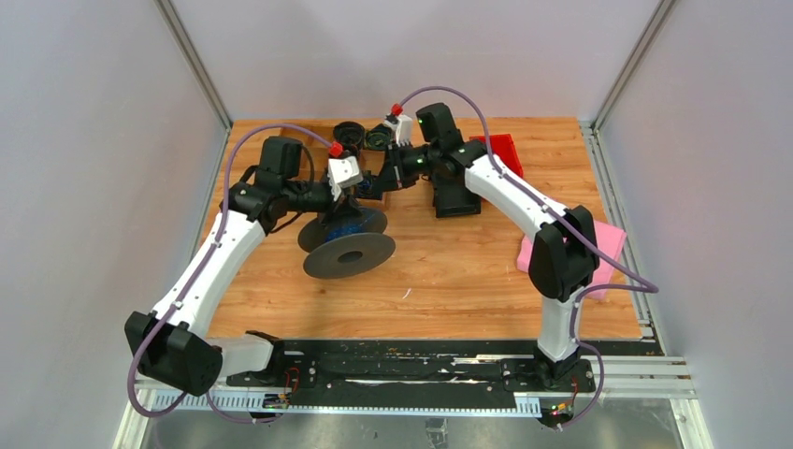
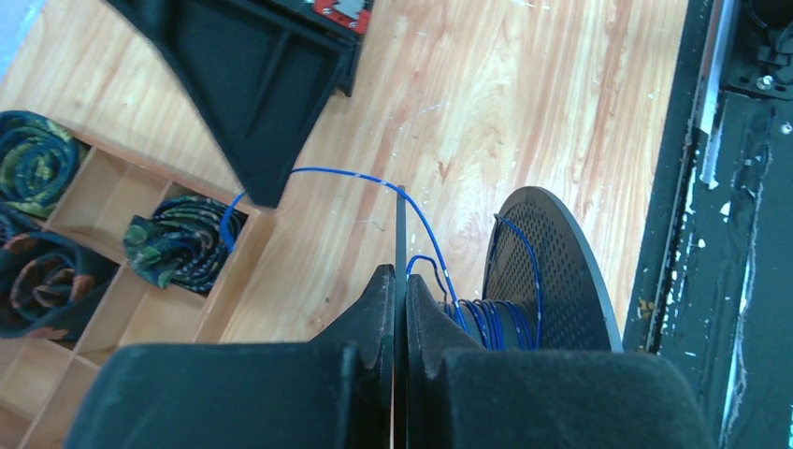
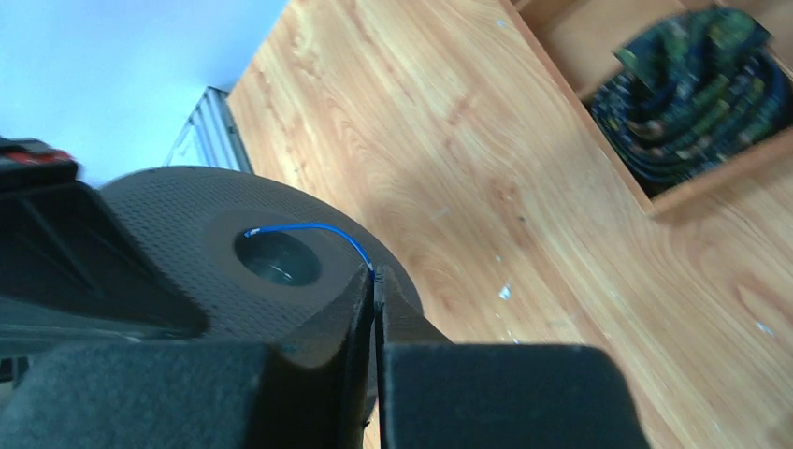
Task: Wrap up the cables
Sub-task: Wrap the cable around the cable reel.
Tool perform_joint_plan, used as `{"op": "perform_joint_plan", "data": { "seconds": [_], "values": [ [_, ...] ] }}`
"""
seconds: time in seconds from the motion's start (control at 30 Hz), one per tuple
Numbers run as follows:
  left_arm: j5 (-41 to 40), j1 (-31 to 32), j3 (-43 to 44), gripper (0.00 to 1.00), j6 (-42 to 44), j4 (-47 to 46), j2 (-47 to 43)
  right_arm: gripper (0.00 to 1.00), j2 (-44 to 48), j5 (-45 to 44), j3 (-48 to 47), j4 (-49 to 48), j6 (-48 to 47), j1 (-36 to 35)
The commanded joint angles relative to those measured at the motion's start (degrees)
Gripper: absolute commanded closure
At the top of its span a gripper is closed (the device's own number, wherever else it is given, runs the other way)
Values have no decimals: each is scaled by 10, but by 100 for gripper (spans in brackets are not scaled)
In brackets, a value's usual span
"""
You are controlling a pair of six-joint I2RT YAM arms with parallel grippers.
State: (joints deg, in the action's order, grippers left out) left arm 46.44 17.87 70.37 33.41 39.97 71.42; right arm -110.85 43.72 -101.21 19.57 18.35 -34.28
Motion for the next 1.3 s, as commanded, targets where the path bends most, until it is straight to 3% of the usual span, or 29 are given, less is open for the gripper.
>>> {"op": "perform_joint_plan", "data": {
  "seconds": [0.0, 0.33, 0.7, 1.0, 1.27],
  "values": [
    [2, 3, 1, 100, -30, -52, -32, 99, 51, -79, 41, 21, -39, 24],
    [16, -35, -11, 100, -141, -147, -49, 99, 110, -126, 151, 8, -70, 55],
    [47, -68, -39, 100, -334, -301, -51, 99, 95, -58, 215, -30, -49, 54],
    [-15, -88, -89, 100, -530, -468, -43, 97, 71, 9, 246, -81, 33, 52],
    [-64, -93, -104, 100, -605, -527, -25, 92, 68, 42, 256, -104, 56, 41]
  ]
}}
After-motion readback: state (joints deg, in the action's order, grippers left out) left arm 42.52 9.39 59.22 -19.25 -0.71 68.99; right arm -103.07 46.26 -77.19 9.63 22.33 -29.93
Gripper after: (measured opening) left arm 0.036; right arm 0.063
